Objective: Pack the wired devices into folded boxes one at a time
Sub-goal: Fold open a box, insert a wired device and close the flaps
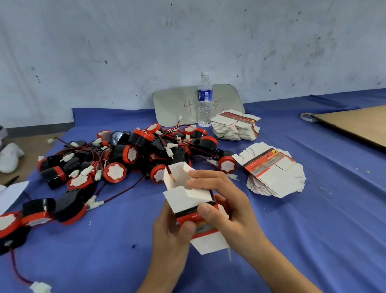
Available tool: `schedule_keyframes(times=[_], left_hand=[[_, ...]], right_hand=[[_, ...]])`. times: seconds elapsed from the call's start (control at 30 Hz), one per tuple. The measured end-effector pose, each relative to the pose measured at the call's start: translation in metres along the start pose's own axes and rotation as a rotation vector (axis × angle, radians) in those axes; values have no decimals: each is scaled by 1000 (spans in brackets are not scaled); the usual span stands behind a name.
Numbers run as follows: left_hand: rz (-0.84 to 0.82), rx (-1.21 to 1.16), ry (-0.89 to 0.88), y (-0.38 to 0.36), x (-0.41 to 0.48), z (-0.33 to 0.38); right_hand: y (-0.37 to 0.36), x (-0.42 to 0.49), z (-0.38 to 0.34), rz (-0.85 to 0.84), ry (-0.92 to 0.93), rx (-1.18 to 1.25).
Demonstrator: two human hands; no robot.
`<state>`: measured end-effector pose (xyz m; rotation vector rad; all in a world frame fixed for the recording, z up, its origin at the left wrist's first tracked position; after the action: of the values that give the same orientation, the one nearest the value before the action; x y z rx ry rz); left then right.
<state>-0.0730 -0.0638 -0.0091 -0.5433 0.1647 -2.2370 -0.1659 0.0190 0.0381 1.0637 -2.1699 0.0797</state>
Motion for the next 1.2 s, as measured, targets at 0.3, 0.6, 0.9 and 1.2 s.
schedule_keyframes(times=[0.3,0.6,0.9,1.2], left_hand=[[-17,62,-4,1,2,-3],[-97,145,-127,2,2,-2],[-134,224,-270,0,2,3],[-144,372,-362,-2,1,9]], right_hand=[[2,-1,2,58,24,-165],[0,-1,2,93,-59,26],[-1,-1,4,-97,-132,-20],[-1,-2,5,35,-145,-45]])
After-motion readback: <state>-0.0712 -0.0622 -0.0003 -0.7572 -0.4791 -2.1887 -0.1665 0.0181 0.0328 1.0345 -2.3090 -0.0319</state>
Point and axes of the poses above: each hand's wrist, its own x-axis towards the middle knuckle, its own y-axis out of the back of the hand, z = x × y, the point moved 4 cm from there along x, towards the middle knuckle, and after that the axes turned 9 degrees about -x, right-handed, at the moved point
